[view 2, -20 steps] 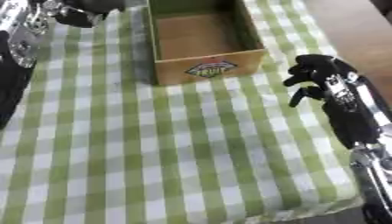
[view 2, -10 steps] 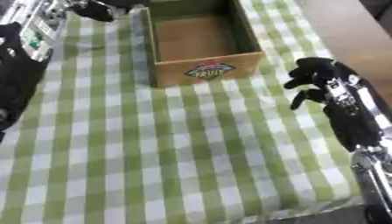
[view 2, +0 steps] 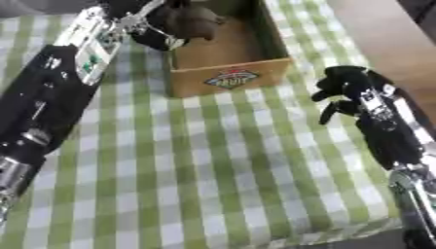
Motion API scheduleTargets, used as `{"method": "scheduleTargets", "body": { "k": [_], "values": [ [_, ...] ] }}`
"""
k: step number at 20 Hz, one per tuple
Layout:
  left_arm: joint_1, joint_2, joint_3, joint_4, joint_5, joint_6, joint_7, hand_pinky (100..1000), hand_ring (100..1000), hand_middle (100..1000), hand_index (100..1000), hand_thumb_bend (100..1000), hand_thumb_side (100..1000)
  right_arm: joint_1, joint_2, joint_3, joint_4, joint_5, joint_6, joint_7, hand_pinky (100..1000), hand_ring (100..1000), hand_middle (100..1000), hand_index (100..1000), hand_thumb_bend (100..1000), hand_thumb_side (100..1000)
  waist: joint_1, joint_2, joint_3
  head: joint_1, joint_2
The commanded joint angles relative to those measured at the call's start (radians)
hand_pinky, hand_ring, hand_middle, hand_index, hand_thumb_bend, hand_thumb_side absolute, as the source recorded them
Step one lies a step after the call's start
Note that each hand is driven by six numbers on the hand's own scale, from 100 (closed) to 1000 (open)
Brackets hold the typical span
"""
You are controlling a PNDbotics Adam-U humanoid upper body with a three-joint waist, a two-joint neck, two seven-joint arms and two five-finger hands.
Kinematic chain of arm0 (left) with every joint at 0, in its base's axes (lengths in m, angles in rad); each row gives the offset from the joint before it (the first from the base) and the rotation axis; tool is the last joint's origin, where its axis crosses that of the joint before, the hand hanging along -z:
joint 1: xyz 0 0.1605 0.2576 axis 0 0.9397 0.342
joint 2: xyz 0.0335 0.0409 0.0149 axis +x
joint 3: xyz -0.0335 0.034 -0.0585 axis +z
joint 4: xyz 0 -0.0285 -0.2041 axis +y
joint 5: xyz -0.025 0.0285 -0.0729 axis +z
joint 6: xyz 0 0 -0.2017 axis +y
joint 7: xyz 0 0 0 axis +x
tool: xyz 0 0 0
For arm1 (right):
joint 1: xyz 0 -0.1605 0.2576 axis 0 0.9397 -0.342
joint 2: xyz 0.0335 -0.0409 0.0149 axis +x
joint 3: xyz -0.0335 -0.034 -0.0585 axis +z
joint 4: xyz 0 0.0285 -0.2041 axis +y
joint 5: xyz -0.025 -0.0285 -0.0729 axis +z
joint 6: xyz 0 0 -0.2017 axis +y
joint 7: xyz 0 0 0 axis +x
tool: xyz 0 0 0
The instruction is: Pick up objects on the table and place them in the box.
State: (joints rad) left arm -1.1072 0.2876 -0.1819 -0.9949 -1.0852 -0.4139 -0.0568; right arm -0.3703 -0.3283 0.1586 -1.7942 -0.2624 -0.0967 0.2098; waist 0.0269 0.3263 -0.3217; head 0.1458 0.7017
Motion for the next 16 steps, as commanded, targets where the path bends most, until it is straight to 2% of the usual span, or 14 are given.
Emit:
{"method": "scheduleTargets", "body": {
  "k": [1, 6, 8, 9, 10, 11, 12, 13, 14, 15, 16],
  "values": [
    [-0.014, -0.003, -0.01, 0.0, -0.027, -0.034, -0.024, 523, 431, 299, 510, 399, 100, -0.014, -0.007, 0.0, -0.006, -0.009, -0.001, 0.008, 410, 642, 631, 771, 100, 730, -0.003, -0.026, -0.004, 0.006, 0.003],
    [-0.007, -0.014, -0.01, 0.03, -0.064, -0.082, -0.104, 574, 483, 373, 587, 418, 100, -0.02, -0.004, 0.003, -0.004, -0.011, 0.0, 0.013, 410, 643, 630, 770, 100, 730, 0.001, -0.026, -0.012, 0.011, 0.001],
    [-0.007, -0.015, -0.007, 0.032, -0.068, -0.094, -0.134, 589, 501, 438, 632, 437, 100, -0.021, -0.005, 0.002, -0.004, -0.011, 0.0, 0.013, 410, 643, 630, 770, 100, 730, 0.002, -0.026, -0.014, 0.011, 0.0],
    [-0.006, -0.015, -0.006, 0.03, -0.069, -0.098, -0.148, 608, 531, 510, 701, 475, 100, -0.021, -0.005, 0.002, -0.003, -0.011, 0.0, 0.013, 410, 644, 630, 770, 100, 730, 0.003, -0.026, -0.014, 0.011, -0.001],
    [-0.006, -0.014, -0.005, 0.028, -0.069, -0.102, -0.159, 608, 531, 510, 701, 475, 100, -0.021, -0.005, 0.002, -0.003, -0.011, 0.0, 0.014, 410, 644, 630, 770, 100, 730, 0.003, -0.027, -0.014, 0.011, -0.001],
    [-0.006, -0.014, -0.004, 0.027, -0.069, -0.104, -0.169, 635, 580, 583, 744, 524, 100, -0.021, -0.005, 0.002, -0.002, -0.011, 0.0, 0.014, 410, 644, 629, 769, 100, 731, 0.004, -0.027, -0.014, 0.011, -0.002],
    [-0.007, -0.013, -0.003, 0.024, -0.068, -0.106, -0.176, 644, 597, 605, 754, 539, 100, -0.021, -0.005, 0.002, -0.002, -0.011, 0.0, 0.014, 410, 644, 629, 769, 100, 730, 0.004, -0.027, -0.014, 0.011, -0.002],
    [-0.007, -0.012, -0.001, 0.022, -0.066, -0.106, -0.18, 668, 638, 661, 778, 571, 168, -0.021, -0.005, 0.002, -0.002, -0.011, 0.0, 0.014, 410, 644, 629, 769, 100, 730, 0.005, -0.028, -0.014, 0.011, -0.003],
    [-0.007, -0.012, 0.0, 0.019, -0.064, -0.106, -0.182, 672, 646, 671, 782, 576, 179, -0.021, -0.005, 0.002, -0.002, -0.011, 0.0, 0.014, 410, 644, 629, 769, 100, 730, 0.005, -0.028, -0.015, 0.011, -0.003],
    [-0.007, -0.011, 0.001, 0.016, -0.061, -0.105, -0.181, 712, 713, 746, 810, 623, 303, -0.021, -0.005, 0.002, -0.001, -0.012, 0.0, 0.014, 411, 645, 629, 769, 100, 730, 0.005, -0.028, -0.015, 0.011, -0.003],
    [-0.007, -0.011, 0.003, 0.012, -0.058, -0.103, -0.177, 720, 724, 756, 815, 635, 327, -0.021, -0.005, 0.002, -0.001, -0.012, 0.0, 0.015, 411, 645, 629, 769, 100, 730, 0.005, -0.029, -0.015, 0.012, -0.004]
  ]
}}
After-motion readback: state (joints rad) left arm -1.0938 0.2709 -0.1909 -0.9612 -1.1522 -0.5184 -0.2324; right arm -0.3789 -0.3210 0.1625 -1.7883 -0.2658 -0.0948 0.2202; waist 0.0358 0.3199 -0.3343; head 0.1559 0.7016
